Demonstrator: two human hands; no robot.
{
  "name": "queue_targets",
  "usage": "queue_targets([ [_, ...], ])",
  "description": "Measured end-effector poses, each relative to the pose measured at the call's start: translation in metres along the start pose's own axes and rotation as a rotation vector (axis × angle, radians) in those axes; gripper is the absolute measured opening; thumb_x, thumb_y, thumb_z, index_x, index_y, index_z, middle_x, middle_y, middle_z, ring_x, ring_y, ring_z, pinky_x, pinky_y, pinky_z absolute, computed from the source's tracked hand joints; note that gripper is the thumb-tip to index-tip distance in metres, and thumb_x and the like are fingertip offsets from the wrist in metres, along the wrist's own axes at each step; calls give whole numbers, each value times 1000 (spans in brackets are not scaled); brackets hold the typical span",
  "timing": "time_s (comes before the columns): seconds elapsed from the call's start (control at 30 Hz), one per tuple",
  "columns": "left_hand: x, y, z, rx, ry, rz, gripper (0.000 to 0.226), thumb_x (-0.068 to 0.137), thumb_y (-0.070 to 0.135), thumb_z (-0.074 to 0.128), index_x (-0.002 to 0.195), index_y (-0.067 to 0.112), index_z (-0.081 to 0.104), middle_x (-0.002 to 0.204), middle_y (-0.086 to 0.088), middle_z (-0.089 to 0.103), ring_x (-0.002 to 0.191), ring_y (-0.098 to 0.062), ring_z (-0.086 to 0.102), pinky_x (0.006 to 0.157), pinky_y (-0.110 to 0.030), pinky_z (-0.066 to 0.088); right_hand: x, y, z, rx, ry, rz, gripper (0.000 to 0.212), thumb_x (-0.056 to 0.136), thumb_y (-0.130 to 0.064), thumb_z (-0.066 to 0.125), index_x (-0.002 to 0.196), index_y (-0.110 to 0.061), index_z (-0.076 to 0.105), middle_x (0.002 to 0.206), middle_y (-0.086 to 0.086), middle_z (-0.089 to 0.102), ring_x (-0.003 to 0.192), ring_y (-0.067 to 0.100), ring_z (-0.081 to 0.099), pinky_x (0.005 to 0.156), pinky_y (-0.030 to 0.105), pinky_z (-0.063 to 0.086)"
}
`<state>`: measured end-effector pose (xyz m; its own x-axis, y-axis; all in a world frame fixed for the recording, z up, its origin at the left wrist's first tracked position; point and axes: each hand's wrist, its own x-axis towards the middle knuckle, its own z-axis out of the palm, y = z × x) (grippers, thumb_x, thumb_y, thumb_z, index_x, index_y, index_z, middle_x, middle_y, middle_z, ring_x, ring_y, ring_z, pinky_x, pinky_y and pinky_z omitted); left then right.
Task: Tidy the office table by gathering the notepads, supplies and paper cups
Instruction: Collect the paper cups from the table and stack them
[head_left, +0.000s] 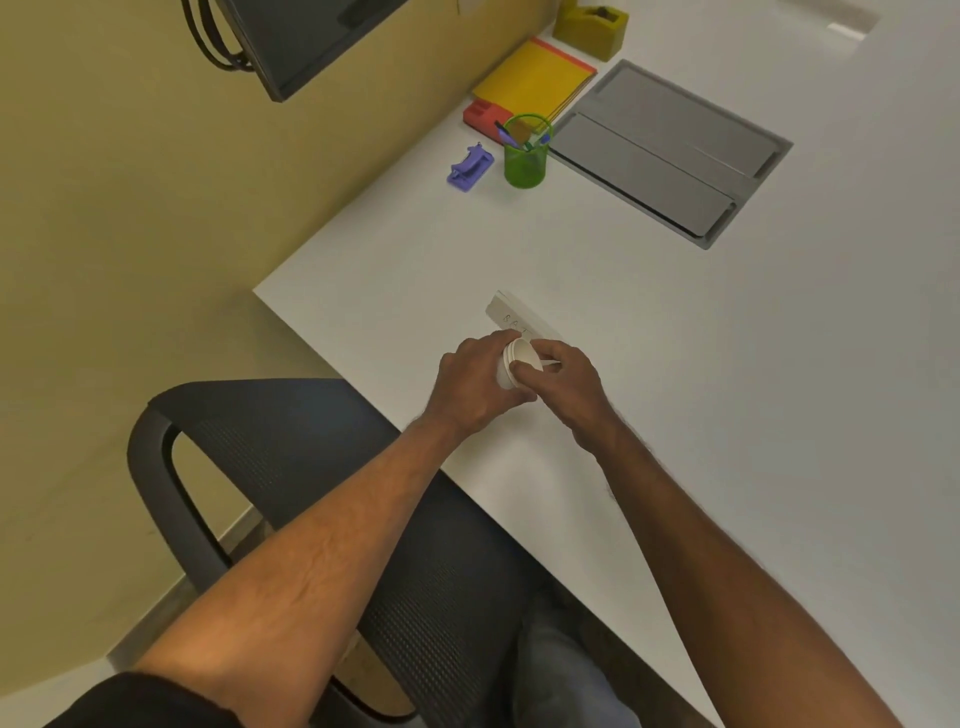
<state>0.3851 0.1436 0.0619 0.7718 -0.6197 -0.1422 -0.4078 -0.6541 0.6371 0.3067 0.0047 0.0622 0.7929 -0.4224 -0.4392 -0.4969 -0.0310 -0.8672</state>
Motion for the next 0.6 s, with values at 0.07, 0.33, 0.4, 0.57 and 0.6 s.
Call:
queue_targets([
  [0.07,-2,-1,1,-8,0,1,70,72,59,78,131,37,48,124,14,64,107,-16,56,92,-40,45,0,1,1,-7,9,-9,55,71,-43,75,123,-25,67,116,-12,67,103,7,64,84,28,54],
  [0.33,-1,-8,3,-13,-43,-9,69,71,60,79,129,39,48,123,16,64,105,-13,55,92,-43,48,2,5,6,-67,32,-12,54,69,-44,75,119,-25,67,110,-18,66,97,1,63,76,20,50],
  [0.4,0,-8,3,-14,-49,-17,67,71,59,79,128,40,49,121,16,64,104,-13,55,91,-44,49,3,5,6,-73,38,-9,55,67,-45,74,119,-27,67,109,-19,65,96,0,63,74,20,49],
  [0.57,3,-8,3,-17,-48,-13,62,73,59,76,126,40,50,121,16,64,103,-14,56,90,-44,49,8,6,5,-78,37,-9,51,65,-45,72,114,-31,67,111,-17,67,102,3,63,81,25,53],
  [0.6,3,-8,3,-14,-48,-13,62,73,59,76,126,39,50,121,16,64,103,-14,56,90,-44,49,9,5,5,-78,36,-9,51,65,-45,72,114,-31,67,111,-16,66,103,3,63,83,26,53],
])
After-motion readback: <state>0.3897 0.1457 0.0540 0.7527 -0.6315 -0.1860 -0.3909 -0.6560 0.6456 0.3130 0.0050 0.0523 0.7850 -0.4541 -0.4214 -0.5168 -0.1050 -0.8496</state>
